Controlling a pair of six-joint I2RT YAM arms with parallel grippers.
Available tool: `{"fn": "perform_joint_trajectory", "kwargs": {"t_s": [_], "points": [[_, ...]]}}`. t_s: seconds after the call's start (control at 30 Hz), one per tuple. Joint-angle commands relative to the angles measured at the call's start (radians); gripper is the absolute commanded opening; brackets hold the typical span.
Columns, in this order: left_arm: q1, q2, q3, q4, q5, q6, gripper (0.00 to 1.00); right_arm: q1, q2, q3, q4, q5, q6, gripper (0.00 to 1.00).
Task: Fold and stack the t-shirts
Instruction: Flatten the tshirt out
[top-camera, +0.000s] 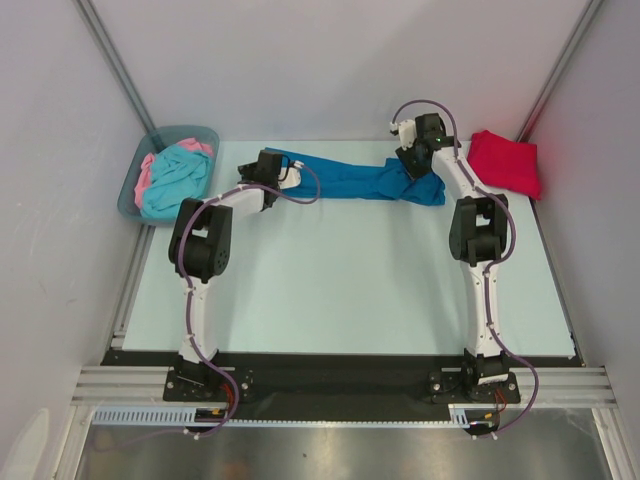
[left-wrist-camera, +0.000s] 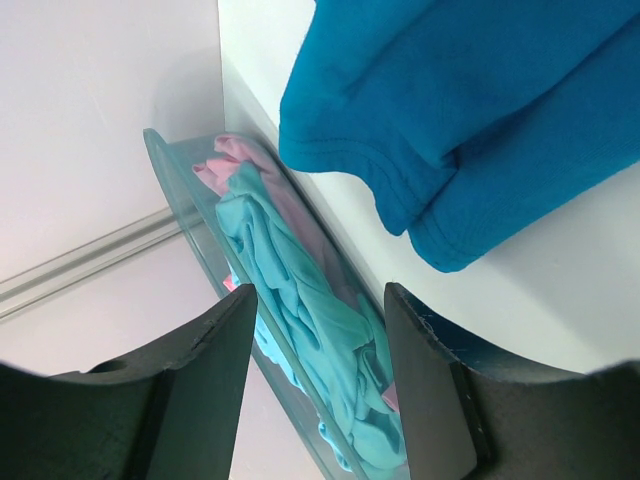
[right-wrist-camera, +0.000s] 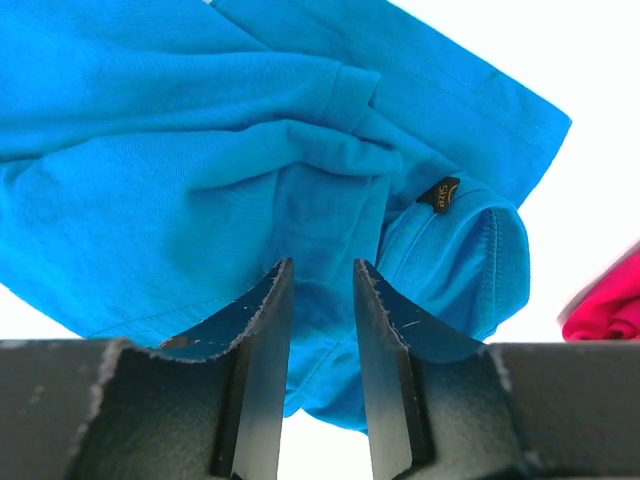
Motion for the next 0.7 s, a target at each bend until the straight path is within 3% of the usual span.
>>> {"fn": "perform_joint_trajectory", "kwargs": {"t_s": [0.0, 0.47, 0.67], "points": [[-0.007, -0.04, 0.03, 0.02, -0.013, 0.018, 0.6, 0.003, 0.01, 0.003, 0.007, -0.006, 0.008, 0.35], [-0.009, -0.036, 0.044, 0.023, -0.016, 0.025, 0.6, -0.008, 0.029, -0.003, 0.012, -0.008, 0.005, 0.33], [-0.01, -0.026, 0.055, 0.026, -0.016, 0.027, 0.6, -0.011, 0.03, -0.001, 0.01, -0.003, 0.0, 0.07]]}}
